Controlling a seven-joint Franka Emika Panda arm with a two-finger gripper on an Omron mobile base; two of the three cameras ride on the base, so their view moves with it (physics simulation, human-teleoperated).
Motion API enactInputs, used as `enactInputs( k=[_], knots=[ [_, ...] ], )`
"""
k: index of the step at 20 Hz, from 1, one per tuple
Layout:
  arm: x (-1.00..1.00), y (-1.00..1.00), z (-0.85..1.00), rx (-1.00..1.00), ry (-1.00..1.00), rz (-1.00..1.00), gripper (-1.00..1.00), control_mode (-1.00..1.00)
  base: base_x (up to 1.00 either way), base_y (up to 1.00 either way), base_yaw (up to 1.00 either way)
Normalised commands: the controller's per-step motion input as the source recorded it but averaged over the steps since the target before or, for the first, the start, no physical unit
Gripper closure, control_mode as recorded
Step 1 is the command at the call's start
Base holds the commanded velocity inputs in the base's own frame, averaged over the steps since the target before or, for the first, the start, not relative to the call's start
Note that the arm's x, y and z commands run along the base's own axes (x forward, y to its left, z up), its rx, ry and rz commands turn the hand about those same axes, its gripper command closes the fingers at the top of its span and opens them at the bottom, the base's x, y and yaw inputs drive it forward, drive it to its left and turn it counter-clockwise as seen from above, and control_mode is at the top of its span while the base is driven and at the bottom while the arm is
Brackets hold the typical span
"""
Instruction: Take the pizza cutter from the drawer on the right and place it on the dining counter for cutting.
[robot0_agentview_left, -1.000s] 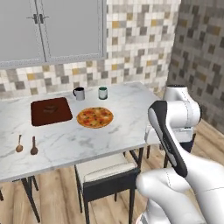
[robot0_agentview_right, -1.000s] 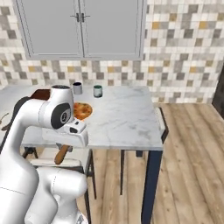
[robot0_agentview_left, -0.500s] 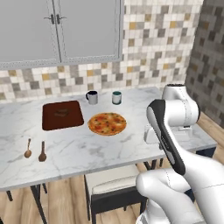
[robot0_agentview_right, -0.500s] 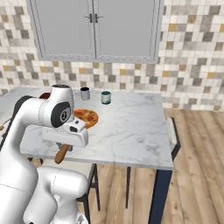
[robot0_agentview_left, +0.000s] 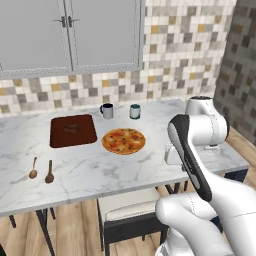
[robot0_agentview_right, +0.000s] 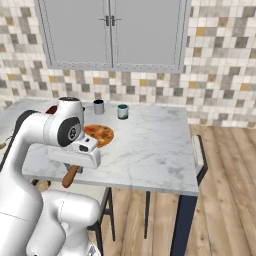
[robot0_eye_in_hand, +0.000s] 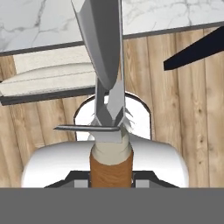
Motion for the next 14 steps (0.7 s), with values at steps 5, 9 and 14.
enactInputs(
  k=[5, 9, 14],
  knots=[
    [0.00, 0.00, 0.00, 0.00, 0.00, 0.00, 1.00, 1.00, 0.52, -0.37, 0.07],
    [0.00, 0.00, 0.00, 0.00, 0.00, 0.00, 1.00, 1.00, 0.48, -0.23, 0.03],
    [0.82, -0.46, 0.00, 0.09, 0.00, 0.03, 1.00, -1.00, 0.00, 0.00, 0.00]
  ],
)
